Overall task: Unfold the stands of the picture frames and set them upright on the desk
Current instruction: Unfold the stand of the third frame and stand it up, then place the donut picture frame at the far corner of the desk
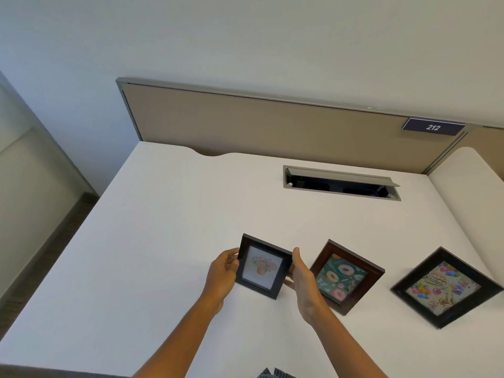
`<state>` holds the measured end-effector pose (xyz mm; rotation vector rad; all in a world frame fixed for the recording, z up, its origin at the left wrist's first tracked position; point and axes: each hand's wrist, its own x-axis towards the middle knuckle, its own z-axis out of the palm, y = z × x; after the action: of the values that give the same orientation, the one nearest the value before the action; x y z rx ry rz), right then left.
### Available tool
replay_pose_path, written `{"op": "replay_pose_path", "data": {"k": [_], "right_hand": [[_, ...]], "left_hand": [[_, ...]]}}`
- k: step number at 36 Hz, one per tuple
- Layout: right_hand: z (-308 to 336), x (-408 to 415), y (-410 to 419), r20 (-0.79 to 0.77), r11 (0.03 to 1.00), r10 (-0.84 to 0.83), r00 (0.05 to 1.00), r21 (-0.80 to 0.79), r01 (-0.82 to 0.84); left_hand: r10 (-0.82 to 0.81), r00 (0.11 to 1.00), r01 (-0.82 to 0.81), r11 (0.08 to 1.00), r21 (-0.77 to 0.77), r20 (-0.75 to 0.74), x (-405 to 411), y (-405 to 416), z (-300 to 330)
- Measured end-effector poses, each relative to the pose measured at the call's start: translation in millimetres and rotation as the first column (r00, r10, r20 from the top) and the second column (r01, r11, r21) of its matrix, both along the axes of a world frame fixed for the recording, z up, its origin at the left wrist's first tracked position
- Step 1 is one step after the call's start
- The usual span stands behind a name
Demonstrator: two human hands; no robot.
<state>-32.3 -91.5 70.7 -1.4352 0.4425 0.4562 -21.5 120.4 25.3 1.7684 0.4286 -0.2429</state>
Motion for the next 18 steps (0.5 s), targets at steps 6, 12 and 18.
{"op": "replay_pose_path", "data": {"k": [6, 12, 18], "right_hand": [[1.2, -14.2, -5.5, 0.081, 0.997, 0.014, 0.997, -0.079, -0.007], [1.7, -30.0, -21.3, 0.096, 0.976, 0.080, 0.992, -0.211, -0.058], [-1.3, -57.9, -56.4, 0.087, 0.935, 0.088, 0.992, -0.352, -0.052]], "left_hand": [[0.107, 0.993, -0.107, 0.994, -0.002, 0.057, -19.0, 2.6, -3.9], [0.120, 0.982, -0.129, 0.990, 0.055, 0.144, -58.5, -0.4, -5.0], [-0.040, 0.961, 0.006, 0.992, 0.124, 0.275, -99.7, -13.7, -0.9]]}}
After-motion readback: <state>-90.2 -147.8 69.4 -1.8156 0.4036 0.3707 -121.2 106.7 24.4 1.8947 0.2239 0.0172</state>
